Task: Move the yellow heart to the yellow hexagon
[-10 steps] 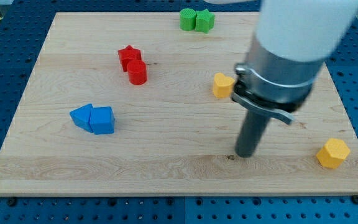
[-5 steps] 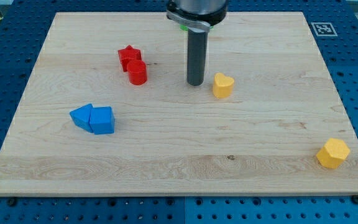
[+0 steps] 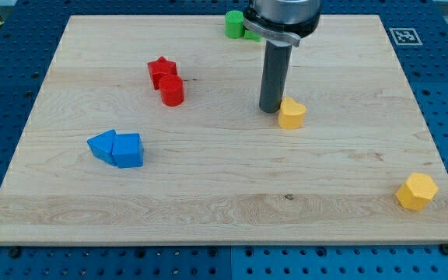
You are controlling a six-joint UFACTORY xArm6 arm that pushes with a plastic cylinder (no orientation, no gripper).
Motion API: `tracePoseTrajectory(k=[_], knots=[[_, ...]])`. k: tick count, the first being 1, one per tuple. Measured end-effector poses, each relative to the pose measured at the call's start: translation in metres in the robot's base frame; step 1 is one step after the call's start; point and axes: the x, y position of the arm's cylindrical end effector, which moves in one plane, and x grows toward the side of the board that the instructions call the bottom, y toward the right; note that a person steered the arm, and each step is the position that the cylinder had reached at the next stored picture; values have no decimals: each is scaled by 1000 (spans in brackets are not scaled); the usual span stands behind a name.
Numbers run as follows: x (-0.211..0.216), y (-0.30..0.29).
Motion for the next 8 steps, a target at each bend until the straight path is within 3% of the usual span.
tracePoseTrajectory(k=[2,6,8], knots=[[19,71],[97,108],[105,130]])
